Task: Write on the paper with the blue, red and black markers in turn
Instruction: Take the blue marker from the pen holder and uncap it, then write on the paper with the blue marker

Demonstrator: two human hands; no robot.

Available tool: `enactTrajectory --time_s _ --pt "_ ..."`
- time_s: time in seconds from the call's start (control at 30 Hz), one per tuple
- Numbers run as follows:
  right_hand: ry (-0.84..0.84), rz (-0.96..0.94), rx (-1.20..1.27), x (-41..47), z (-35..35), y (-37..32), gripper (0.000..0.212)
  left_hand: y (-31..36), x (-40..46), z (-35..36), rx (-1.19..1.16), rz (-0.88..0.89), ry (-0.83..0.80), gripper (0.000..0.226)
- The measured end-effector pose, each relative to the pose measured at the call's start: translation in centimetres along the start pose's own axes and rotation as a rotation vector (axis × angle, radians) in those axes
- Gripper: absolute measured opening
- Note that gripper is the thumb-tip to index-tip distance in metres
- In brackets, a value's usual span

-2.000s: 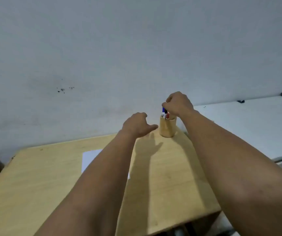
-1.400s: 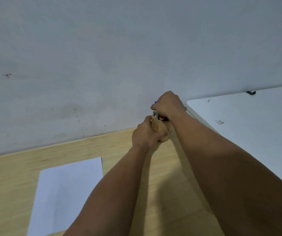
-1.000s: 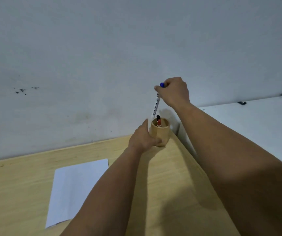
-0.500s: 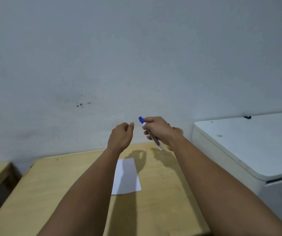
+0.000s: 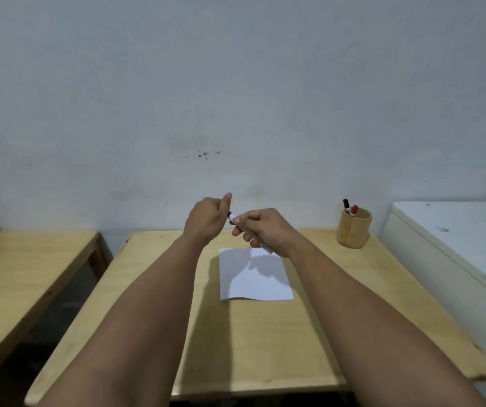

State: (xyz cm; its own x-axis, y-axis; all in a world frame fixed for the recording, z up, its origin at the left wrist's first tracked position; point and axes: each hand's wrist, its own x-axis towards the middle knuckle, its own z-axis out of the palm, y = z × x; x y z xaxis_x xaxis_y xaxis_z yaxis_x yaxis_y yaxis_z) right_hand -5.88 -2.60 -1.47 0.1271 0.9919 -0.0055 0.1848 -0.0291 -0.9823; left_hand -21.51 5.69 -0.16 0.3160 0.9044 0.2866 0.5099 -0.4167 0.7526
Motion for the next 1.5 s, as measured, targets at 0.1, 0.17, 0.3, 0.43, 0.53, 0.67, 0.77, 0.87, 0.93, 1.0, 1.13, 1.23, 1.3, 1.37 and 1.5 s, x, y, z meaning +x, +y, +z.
enactTrajectory --time_s 0.1,0.17,0.3,0.43,0.53,0.67,0.77,0.87,0.93,1.0,1.13,1.23,1.3,1.37,1.5 --pt "0.080 -0.044 -0.136 0.0 -0.4 1.5 0.016 -1.6 1.6 -2.3 0.084 -0.013 0.158 0.063" --pt "0.153 -0.042 -0.141 0.0 -0.9 2.4 0.011 -2.9 2.4 -4.2 0.212 0.017 0.192 0.064" --pt "0.260 -0.008 0.007 1.1 -0.7 3.5 0.021 -5.9 2.3 -3.3 0.593 0.116 0.055 0.060" --pt "0.301 0.031 0.330 2.4 -0.6 4.1 0.024 -9.6 0.9 1.5 0.843 0.115 -0.121 0.051" --pt "0.338 0.026 0.419 2.9 -0.9 5.1 0.038 -12.4 0.2 3.9 0.860 0.036 -0.150 0.050" --pt "0.376 -0.025 0.425 3.7 -1.3 6.9 0.037 -14.2 -0.3 5.1 0.857 0.057 -0.101 0.048" --pt "0.374 -0.062 0.429 3.7 -1.1 7.4 0.028 -14.4 -0.4 5.1 0.823 0.047 -0.083 0.050" --pt "0.387 -0.064 0.360 3.4 -0.6 7.4 0.013 -14.1 -0.6 4.7 0.730 -0.030 -0.083 0.058" --pt "0.419 -0.079 0.295 3.4 -0.2 7.6 0.007 -13.5 -1.5 4.1 0.614 -0.070 0.014 0.059" --pt "0.450 -0.116 0.168 3.3 0.2 8.1 0.009 -12.9 -3.0 3.6 0.518 0.025 0.138 0.049" --pt "0.417 -0.226 -0.125 2.6 1.1 9.0 0.010 -12.7 -6.6 3.3 0.415 0.445 0.022 0.031" --pt "0.380 -0.212 -0.198 2.4 2.2 9.0 0.013 -13.5 -7.8 3.2 0.441 0.463 -0.196 0.046" --pt "0.406 -0.148 -0.080 2.6 3.1 8.4 0.020 -13.8 -8.3 3.5 0.472 0.434 -0.266 0.052" --pt "0.433 -0.048 0.062 3.1 3.8 8.0 0.020 -13.7 -8.5 3.6 0.461 0.404 -0.277 0.053" --pt "0.440 0.048 0.105 4.7 4.8 7.6 0.022 -14.0 -8.6 3.6 0.453 0.369 -0.301 0.058"
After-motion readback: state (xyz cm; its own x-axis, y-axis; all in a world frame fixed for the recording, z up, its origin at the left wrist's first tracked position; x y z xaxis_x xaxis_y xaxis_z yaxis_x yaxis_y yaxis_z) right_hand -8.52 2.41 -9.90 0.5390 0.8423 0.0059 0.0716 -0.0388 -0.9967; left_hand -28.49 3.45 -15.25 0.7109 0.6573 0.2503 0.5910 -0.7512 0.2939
